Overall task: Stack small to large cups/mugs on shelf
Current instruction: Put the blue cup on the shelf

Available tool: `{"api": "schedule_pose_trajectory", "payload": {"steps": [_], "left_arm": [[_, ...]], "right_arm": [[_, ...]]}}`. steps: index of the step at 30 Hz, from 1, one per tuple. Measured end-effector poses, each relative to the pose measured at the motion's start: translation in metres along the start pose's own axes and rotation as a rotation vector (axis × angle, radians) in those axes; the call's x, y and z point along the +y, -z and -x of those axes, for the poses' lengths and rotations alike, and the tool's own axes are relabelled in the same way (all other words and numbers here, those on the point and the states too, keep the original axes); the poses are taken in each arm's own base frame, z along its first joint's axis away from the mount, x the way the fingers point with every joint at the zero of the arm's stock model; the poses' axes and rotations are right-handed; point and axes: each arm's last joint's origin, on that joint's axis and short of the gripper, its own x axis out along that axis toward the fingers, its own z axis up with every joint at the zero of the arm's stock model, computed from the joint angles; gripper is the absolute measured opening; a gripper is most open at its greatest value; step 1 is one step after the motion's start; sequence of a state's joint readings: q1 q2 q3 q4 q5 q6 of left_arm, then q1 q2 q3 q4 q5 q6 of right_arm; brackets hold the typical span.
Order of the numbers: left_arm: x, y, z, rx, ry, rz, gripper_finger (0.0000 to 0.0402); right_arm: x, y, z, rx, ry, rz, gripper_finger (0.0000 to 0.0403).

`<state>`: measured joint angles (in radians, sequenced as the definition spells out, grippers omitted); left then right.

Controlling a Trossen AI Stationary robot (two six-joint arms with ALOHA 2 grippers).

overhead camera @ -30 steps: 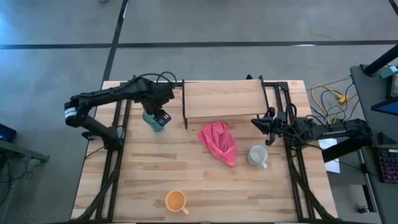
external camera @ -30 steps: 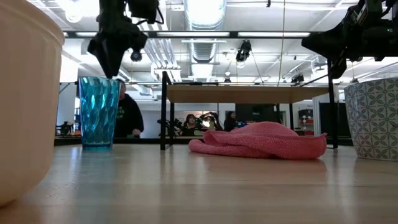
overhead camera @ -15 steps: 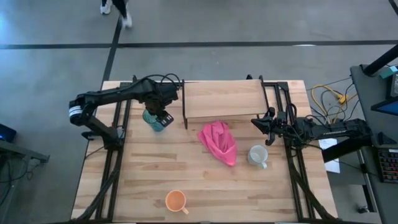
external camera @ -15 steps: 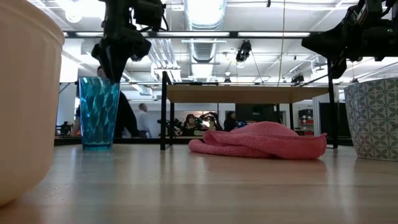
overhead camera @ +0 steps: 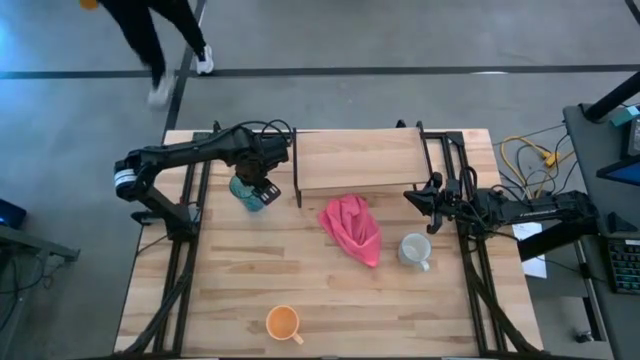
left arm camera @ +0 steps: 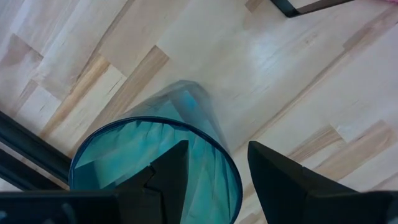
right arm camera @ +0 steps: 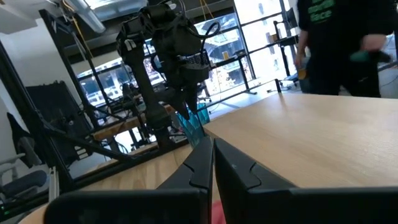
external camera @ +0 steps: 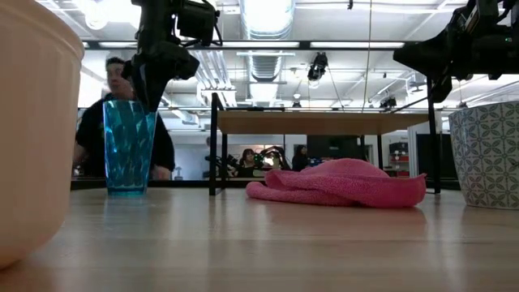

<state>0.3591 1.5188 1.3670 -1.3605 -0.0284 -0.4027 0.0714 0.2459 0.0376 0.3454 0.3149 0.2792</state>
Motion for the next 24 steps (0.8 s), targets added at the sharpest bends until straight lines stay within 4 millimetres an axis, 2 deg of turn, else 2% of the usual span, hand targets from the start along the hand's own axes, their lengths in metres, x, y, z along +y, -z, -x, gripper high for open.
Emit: {"api": "schedule_pose_trajectory", "payload": {"steps": [17,24], "left_arm": [[-0.0002,-0.0002,0.0,-0.003,0.0,0.001,0.0011],[0.0,-0.0003,0.0,-0.004,-0.004,-0.002,0.0003]], "right_arm": [[0.0,0.0001,0.0,0.001,0.0,0.003,0.0009],[0.0,0.0001,0.0,0.001,0.0,0.003,0.0009]]}}
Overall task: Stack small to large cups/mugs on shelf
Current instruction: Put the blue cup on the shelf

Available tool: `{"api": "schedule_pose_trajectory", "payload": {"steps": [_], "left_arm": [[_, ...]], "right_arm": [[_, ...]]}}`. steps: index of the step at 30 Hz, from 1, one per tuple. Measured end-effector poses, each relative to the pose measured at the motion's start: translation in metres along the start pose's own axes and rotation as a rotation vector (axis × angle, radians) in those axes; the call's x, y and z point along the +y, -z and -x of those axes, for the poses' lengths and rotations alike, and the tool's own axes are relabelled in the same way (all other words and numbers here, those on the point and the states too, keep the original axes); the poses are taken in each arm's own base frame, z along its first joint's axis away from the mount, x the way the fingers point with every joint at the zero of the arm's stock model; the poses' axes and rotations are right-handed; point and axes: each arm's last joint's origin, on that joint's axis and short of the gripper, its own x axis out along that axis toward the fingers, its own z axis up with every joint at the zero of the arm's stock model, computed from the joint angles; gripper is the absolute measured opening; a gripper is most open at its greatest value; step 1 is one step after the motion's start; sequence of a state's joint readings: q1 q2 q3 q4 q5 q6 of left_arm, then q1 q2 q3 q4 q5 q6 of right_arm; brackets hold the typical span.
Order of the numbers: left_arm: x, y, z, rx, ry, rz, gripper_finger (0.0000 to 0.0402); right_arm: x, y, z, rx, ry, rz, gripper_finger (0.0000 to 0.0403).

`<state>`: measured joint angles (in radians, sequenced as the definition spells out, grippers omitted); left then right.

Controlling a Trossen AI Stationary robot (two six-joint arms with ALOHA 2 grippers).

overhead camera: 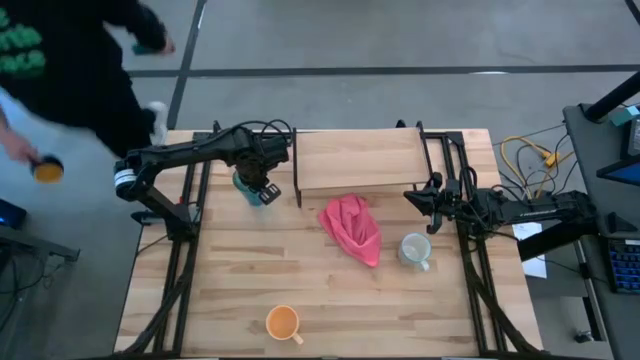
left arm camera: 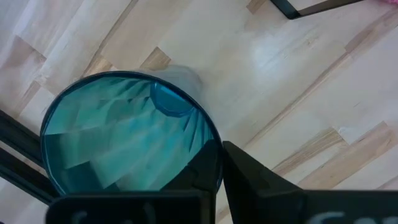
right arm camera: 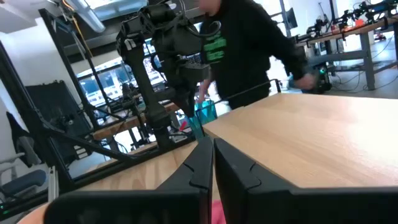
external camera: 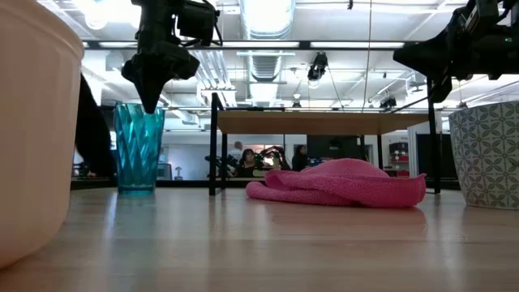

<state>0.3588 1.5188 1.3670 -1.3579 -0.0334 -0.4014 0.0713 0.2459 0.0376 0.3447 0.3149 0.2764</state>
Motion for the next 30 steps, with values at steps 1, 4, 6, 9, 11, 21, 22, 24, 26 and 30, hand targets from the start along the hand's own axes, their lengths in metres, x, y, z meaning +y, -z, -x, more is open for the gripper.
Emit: {"api": "schedule_pose_trajectory", "payload": {"steps": [1,4,6,9,11,21,22,24,26,30], "left_arm": [[0.0,0.0,0.0,0.0,0.0,-0.009,0.0002],[0.0,0.0,0.002,-0.003,0.002,-0.032,0.0001],[0.0,0.0,0.006,-0.013,0.01,-0.05,0.0001],[0.0,0.0,0.015,-0.04,0.023,-0.05,0.0001],[0.0,-0.001,0.023,-0.071,0.035,-0.049,0.0001],[0.002,-0.004,0.071,-0.222,0.043,-0.08,0.0001],[0.002,-0.004,0.075,-0.239,0.033,-0.081,0.0001],[0.004,-0.003,0.083,-0.258,0.005,-0.076,0.0001],[0.007,0.0,0.09,-0.265,-0.034,-0.072,0.0001],[0.011,0.003,0.104,-0.303,-0.098,-0.061,0.0001]], "right_arm": [[0.0,0.0,0.0,0.0,0.0,0.0,0.0009],[0.0,0.0,0.0,0.0,0.0,0.0,0.0009],[0.0,0.0,0.0,0.0,0.0,0.0,0.0009],[0.0,0.0,0.0,0.0,0.0,0.0,0.0009],[0.0,0.0,0.0,0.0,0.0,0.0,0.0009],[0.0,0.0,0.0,0.0,0.0,0.0,0.0009],[0.0,0.0,0.0,0.0,0.0,0.0,0.0009],[0.0,0.0,0.0,0.0,0.0,0.0,0.0009],[0.0,0.0,0.0,0.0,0.0,0.0,0.0009],[0.0,0.0,0.0,0.0,0.0,0.0,0.0009]]}}
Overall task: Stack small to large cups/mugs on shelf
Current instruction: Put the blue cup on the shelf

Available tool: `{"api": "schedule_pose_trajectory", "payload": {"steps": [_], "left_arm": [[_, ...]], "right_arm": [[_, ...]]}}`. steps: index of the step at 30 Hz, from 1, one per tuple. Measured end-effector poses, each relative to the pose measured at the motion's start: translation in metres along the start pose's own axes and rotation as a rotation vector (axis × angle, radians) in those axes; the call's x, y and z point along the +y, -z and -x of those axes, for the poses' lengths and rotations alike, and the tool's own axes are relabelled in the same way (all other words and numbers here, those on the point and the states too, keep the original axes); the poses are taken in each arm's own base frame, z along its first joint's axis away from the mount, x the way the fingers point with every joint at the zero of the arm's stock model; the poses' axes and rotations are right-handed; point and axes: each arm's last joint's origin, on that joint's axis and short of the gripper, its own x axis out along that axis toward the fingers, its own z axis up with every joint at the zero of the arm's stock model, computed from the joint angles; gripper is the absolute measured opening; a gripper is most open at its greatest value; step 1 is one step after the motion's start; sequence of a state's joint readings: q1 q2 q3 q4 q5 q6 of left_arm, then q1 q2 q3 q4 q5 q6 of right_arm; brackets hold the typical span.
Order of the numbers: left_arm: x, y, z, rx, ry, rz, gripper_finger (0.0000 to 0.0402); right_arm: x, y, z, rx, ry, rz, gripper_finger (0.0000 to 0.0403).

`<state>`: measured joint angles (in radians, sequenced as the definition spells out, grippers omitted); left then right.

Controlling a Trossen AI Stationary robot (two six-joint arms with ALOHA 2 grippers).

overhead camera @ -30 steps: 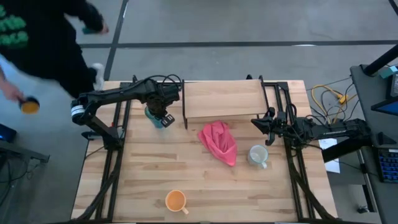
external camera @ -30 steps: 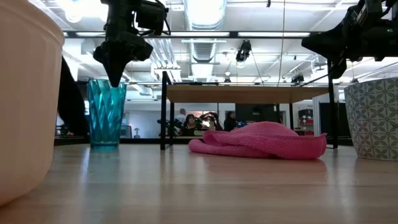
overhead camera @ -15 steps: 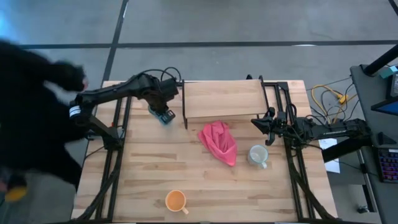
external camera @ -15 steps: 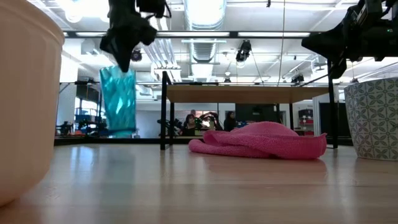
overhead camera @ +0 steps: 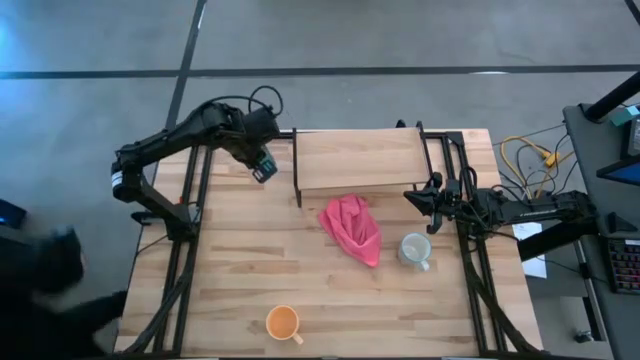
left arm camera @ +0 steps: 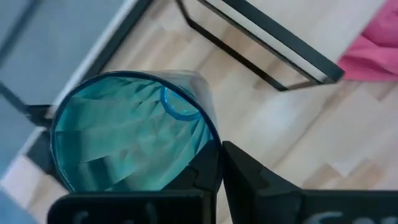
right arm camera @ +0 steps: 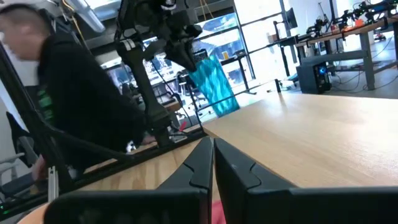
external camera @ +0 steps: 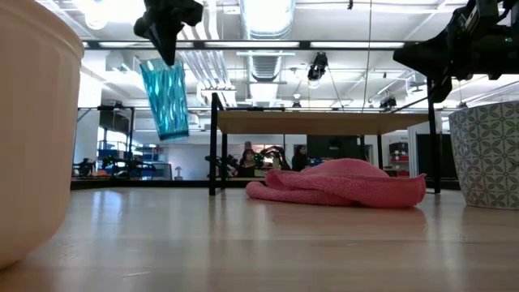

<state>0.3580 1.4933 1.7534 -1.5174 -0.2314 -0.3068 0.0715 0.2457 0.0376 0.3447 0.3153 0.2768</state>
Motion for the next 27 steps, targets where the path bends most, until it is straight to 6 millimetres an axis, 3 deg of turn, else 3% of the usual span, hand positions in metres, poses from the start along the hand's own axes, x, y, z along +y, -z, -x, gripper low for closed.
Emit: {"api": "schedule_pose_trajectory", "payload": {"steps": [6,14,27], "left_arm": [[0.005,-0.006,0.019,-0.105,-0.06,0.015,0.0001],[0.009,-0.013,0.033,-0.213,-0.113,-0.101,0.0001],[-0.004,-0.03,0.044,-0.411,0.003,-0.336,0.0001]], "right_arm": [[0.0,0.0,0.0,0.0,0.0,0.0,0.0009],[0.0,0.0,0.0,0.0,0.0,0.0,0.0009],[0.0,0.0,0.0,0.0,0.0,-0.003,0.0009]]}}
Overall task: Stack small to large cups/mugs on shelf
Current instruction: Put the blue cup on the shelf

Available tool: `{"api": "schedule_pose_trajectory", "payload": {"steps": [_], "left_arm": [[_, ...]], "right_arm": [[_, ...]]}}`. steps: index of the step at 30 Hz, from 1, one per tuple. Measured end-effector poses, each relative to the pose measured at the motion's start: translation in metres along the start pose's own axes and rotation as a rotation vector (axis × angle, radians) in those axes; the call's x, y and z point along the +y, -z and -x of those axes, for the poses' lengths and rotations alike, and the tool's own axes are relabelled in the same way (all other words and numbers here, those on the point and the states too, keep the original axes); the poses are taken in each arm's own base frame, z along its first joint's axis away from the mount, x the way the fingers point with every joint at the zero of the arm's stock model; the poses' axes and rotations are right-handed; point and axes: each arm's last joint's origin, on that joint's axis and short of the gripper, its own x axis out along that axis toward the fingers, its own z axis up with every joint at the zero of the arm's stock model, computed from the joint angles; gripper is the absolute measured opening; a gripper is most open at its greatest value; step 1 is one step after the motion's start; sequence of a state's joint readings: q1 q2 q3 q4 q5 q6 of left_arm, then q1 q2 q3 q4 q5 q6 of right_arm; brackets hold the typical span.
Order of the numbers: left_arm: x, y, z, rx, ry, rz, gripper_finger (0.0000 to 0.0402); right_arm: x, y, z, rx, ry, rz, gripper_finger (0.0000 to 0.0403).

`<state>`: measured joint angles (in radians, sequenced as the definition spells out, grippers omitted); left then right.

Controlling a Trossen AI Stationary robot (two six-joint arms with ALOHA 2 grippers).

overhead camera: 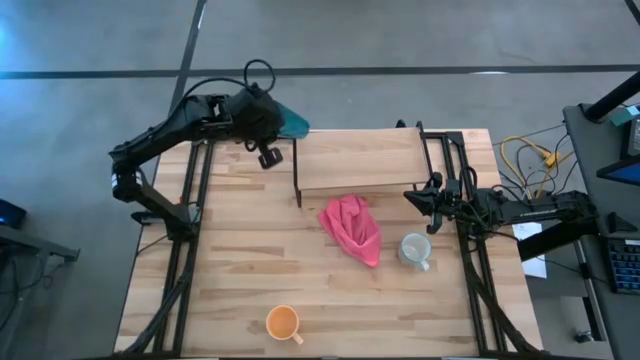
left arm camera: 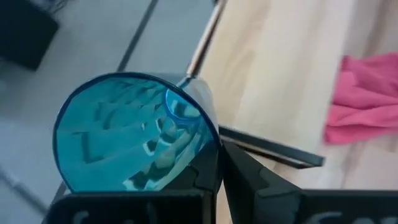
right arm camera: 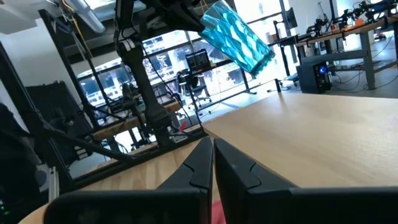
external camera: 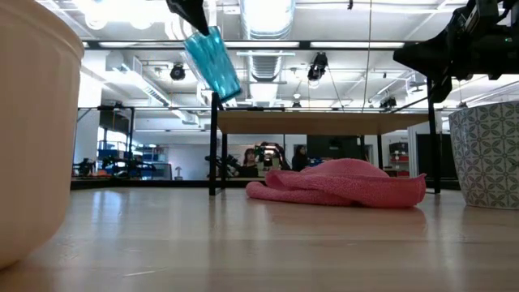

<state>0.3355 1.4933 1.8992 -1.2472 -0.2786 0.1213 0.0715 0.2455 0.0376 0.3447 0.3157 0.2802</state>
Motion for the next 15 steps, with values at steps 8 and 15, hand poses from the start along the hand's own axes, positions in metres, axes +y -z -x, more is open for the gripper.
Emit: {"api": "schedule_pose_trajectory", "payload": {"steps": [8,15], "left_arm": [[-0.0074,-0.0018,0.0009,-0.033,0.174,-0.033,0.0001],[-0.0098,-0.0033,0.0046,-0.058,0.277,-0.032,0.0001]], "right_arm": [[0.0,0.0,0.0,0.0,0.0,0.001,0.0009],[-0.0004,-0.0016,-0.0001,-0.018,0.024,-0.003,0.0009]]}}
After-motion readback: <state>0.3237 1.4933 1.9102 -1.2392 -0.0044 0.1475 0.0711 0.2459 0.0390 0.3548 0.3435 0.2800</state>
